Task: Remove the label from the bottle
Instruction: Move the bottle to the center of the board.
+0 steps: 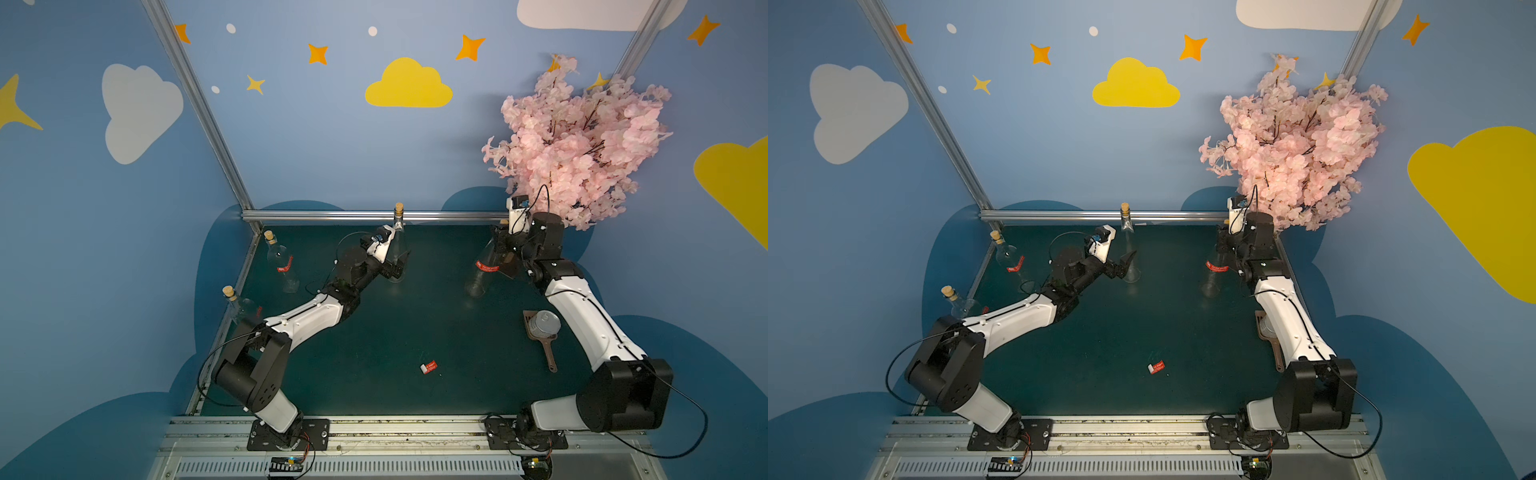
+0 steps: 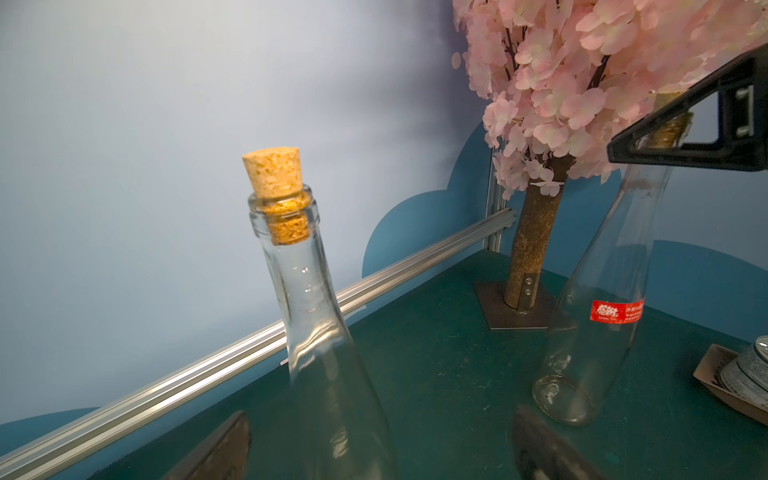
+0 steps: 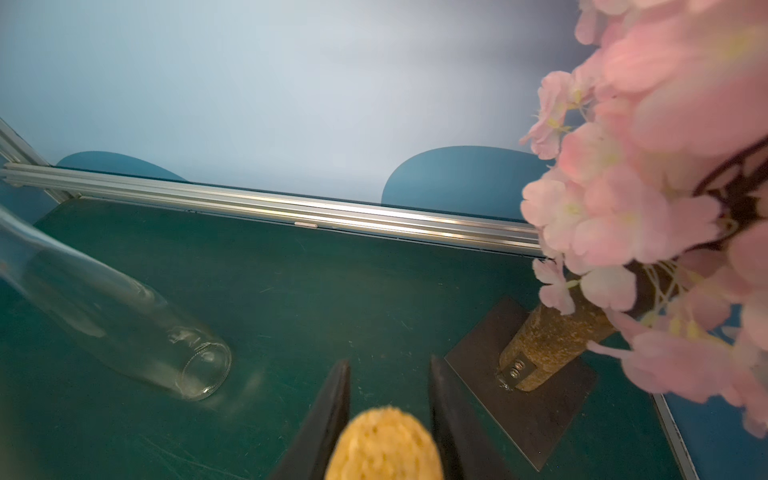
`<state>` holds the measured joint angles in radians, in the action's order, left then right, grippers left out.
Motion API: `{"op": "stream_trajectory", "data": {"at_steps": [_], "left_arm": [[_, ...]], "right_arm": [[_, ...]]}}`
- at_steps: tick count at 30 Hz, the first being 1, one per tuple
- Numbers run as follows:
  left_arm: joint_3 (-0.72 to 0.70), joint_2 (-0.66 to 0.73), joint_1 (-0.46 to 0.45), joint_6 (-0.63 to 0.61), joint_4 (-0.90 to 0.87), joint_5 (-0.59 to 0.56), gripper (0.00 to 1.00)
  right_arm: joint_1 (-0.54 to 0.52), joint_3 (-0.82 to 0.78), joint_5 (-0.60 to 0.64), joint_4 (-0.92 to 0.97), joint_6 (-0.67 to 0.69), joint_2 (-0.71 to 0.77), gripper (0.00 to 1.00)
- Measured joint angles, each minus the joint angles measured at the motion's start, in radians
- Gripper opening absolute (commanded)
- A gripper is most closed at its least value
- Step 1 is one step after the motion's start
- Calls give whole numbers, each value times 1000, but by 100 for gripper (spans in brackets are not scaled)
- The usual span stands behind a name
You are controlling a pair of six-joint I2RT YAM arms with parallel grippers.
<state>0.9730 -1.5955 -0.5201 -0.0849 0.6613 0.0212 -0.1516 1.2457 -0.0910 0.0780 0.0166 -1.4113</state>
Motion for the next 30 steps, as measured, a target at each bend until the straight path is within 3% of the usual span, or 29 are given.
{"op": "stream_trajectory", "data": {"at_steps": [14,30], "left_arm": [[-91,136,-50,33,-69,-56,97],[-199,257,-77,100,-140,-89,97]], "right_arm": [[-241,24,50,77,6,21,10],[-552,59,63,44,-39,-11,10]]}}
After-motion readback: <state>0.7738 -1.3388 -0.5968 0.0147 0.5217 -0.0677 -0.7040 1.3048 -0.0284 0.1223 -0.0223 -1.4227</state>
